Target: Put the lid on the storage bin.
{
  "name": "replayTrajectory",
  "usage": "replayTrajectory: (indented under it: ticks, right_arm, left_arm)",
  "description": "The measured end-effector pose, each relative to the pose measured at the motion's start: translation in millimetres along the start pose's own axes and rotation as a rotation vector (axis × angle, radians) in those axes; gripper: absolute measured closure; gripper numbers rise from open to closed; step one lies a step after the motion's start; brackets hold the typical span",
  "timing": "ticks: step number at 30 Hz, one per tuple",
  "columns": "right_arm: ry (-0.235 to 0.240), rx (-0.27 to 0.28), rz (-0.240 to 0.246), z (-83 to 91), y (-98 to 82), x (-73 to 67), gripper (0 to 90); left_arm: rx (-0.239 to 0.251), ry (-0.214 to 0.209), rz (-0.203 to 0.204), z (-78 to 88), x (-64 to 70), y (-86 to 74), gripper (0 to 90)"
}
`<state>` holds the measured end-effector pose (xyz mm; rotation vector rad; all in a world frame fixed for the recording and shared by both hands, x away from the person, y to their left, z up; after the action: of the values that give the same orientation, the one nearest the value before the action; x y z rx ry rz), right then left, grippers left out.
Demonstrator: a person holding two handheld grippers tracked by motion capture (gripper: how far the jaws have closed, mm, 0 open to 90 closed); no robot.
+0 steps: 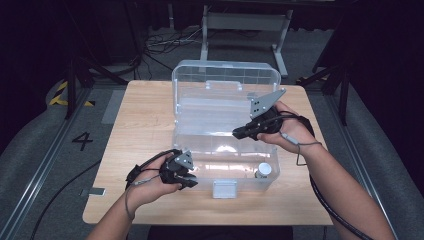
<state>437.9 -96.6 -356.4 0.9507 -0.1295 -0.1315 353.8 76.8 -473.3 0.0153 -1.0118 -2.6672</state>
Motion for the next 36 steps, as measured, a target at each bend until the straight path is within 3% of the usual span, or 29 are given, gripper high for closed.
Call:
replayTrajectory:
  ticks: [23,36]
  right_arm:
    - [-0.013,-0.017,0.046,-1.1,-5.5,-16.4,88.0]
    - [-0.011,-0.025,0.048,-2.9,-8.3,-24.5,87.9]
  left_arm:
    - [-0.005,0.004,0.012,0.2,0.0,-0.4,78.4]
    - [-0.006,0.004,0.03,0.3,-0.2,-0.6,77.9]
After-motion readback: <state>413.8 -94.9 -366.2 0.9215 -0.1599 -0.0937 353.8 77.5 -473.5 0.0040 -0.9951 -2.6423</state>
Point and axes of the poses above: each handheld gripper's, and its own axes: z roughly backward along the jaws, y roughly out of its top, x roughly to its right, the point moved 9 cm from there along -z, roughly forward along the jaws, and after that the axes turned 9 degrees about x, right-handed, at the moved point
